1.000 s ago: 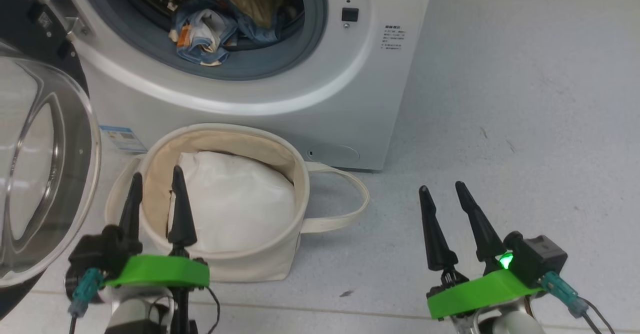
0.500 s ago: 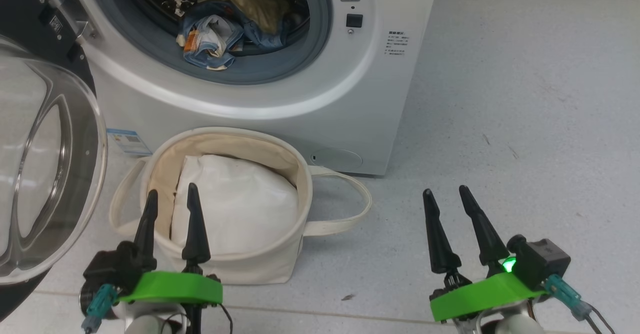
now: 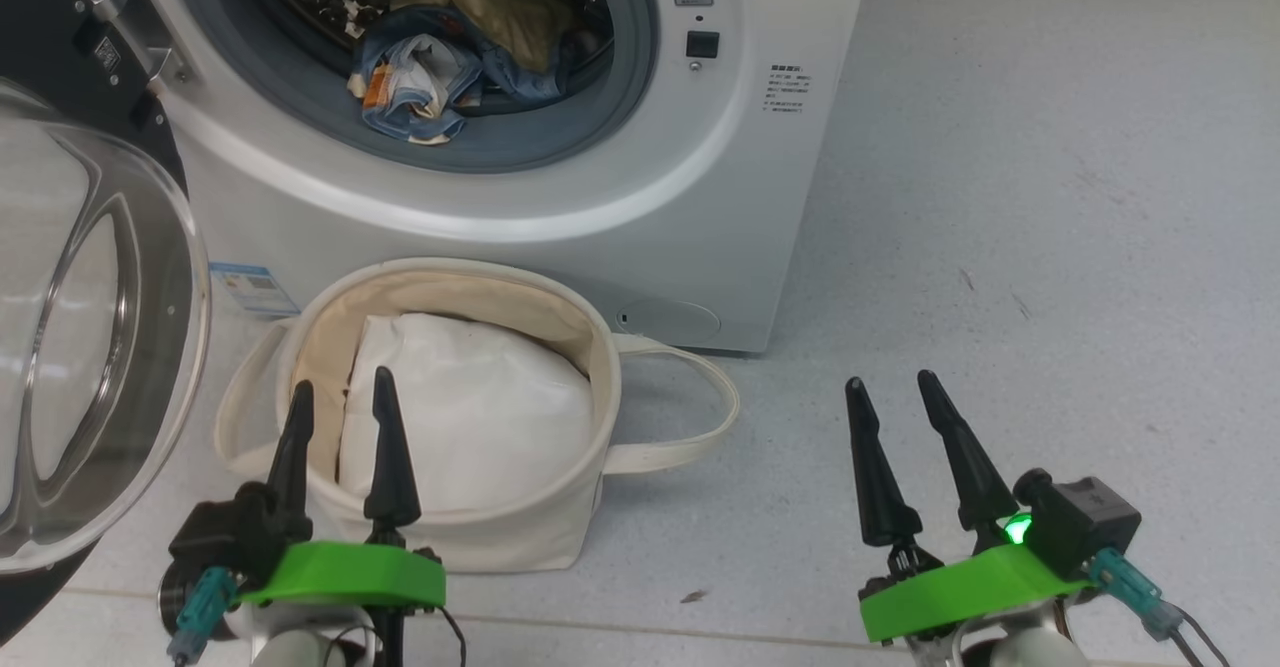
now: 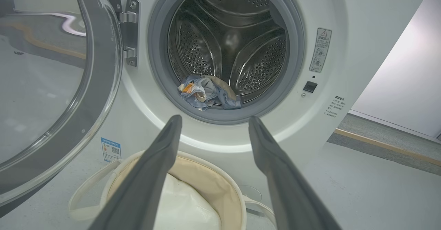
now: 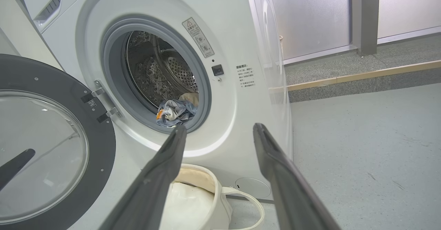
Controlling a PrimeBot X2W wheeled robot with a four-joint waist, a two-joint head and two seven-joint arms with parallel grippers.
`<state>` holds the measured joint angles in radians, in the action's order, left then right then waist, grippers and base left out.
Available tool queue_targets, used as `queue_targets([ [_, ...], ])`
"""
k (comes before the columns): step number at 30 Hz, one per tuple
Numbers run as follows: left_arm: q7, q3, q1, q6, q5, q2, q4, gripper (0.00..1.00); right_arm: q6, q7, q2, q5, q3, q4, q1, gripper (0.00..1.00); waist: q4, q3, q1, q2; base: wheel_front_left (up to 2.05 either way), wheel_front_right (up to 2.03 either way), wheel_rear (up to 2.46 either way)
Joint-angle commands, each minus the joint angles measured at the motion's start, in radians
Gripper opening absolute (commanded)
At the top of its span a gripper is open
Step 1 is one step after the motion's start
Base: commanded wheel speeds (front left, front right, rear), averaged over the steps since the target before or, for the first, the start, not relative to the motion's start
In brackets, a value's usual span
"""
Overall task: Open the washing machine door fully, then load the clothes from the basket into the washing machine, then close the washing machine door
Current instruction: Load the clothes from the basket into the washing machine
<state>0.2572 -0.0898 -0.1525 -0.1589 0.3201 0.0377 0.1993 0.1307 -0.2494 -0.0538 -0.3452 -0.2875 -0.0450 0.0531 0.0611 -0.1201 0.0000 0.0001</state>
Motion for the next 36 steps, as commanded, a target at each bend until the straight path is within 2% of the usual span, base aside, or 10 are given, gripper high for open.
queue_targets([
  [1, 0.005, 0.020, -0.024, -0.009, 0.003, 0.013, -0.024, 1.00, 0.000, -0.012, 0.004, -0.006, -0.024, 0.030, 0.001, 1.00, -0.002, 0.001, 0.0000, -0.0001, 0.00, 0.00, 0.00],
  [12, 0.005, 0.002, -0.029, -0.023, 0.015, 0.013, -0.016, 1.00, 0.000, -0.012, 0.004, 0.006, -0.021, 0.032, 0.007, 1.00, -0.006, -0.025, 0.0000, -0.0001, 0.00, 0.00, 0.00],
  [19, 0.005, -0.010, -0.083, -0.011, -0.018, 0.013, 0.034, 1.00, 0.000, -0.012, 0.004, 0.017, -0.020, 0.039, 0.024, 1.00, -0.015, -0.071, 0.0000, -0.0001, 0.00, 0.00, 0.00],
  [27, 0.005, 0.010, -0.254, 0.017, -0.095, 0.013, 0.149, 1.00, 0.000, -0.012, 0.004, 0.031, -0.024, 0.051, 0.061, 1.00, -0.045, -0.180, 0.0000, -0.0001, 0.00, 0.00, 0.00],
  [30, 0.005, 0.041, -0.371, 0.034, -0.121, 0.015, 0.219, 1.00, 0.000, -0.012, 0.004, 0.037, -0.026, 0.060, 0.088, 1.00, -0.071, -0.250, 0.0000, -0.0001, 0.00, 0.00, 0.00],
  [36, 0.005, 0.096, -0.567, 0.052, -0.149, 0.063, 0.351, 1.00, 0.000, -0.012, 0.004, 0.045, -0.023, 0.075, 0.129, 1.00, -0.113, -0.359, 0.0000, -0.0001, 0.00, 0.00, 0.00],
])
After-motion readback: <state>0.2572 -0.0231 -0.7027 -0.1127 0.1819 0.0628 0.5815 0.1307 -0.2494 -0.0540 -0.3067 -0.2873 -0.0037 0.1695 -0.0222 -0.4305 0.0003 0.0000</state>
